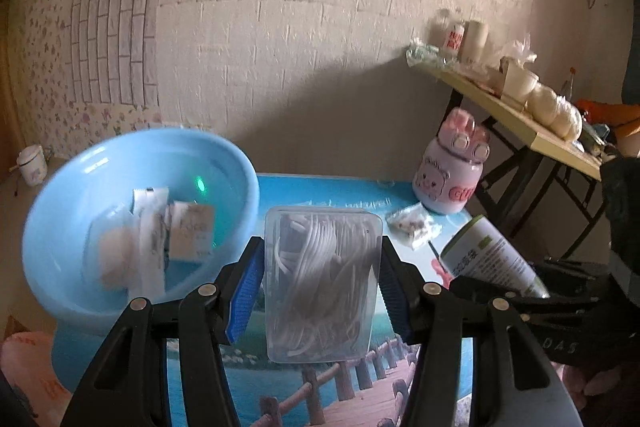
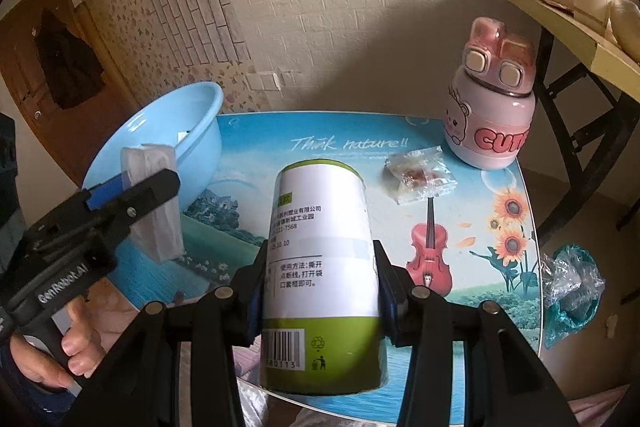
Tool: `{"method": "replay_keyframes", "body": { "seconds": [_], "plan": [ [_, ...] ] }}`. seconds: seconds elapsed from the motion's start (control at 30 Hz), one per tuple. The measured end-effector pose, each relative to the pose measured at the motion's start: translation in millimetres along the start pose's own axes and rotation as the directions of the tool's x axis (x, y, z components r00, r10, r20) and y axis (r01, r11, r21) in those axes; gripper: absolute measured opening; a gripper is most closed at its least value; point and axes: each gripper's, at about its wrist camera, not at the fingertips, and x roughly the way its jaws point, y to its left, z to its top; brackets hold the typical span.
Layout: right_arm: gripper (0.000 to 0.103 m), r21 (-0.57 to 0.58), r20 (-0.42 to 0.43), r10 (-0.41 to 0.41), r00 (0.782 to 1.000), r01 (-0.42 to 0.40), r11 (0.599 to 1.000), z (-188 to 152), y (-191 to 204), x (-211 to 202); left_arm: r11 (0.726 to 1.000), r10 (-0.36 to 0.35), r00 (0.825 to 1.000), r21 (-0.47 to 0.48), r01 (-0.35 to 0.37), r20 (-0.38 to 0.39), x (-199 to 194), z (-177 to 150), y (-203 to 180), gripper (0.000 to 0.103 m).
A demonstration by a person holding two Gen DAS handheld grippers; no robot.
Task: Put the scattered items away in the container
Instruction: 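Carry the floss-pick box and canister over the basin with both grippers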
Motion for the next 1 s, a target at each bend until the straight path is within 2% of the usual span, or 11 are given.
{"method": "replay_keyframes", "body": {
  "seconds": [0.3,0.83,1.0],
  "plan": [
    [0.046,-0.052,0.019,0.029,0.999,-0.028,0.998,18,34,4,0.999,0.041,0.998,-0.033,-0.04,0.048,-15,14,32,0.053],
    [0.046,-0.171,0.014,0.121,0.992,-0.117,0.978,52,115,40,0.984,0.134,0.989,-0.126,-0.126,0.059,-15,15,105,0.053],
    [0.046,-0.187,0.005,0.131,0.991,-0.128,0.974,58,125,51,0.981,0.142,0.989,-0.14,-0.134,0.05,-10,13,120,0.053]
  ]
}}
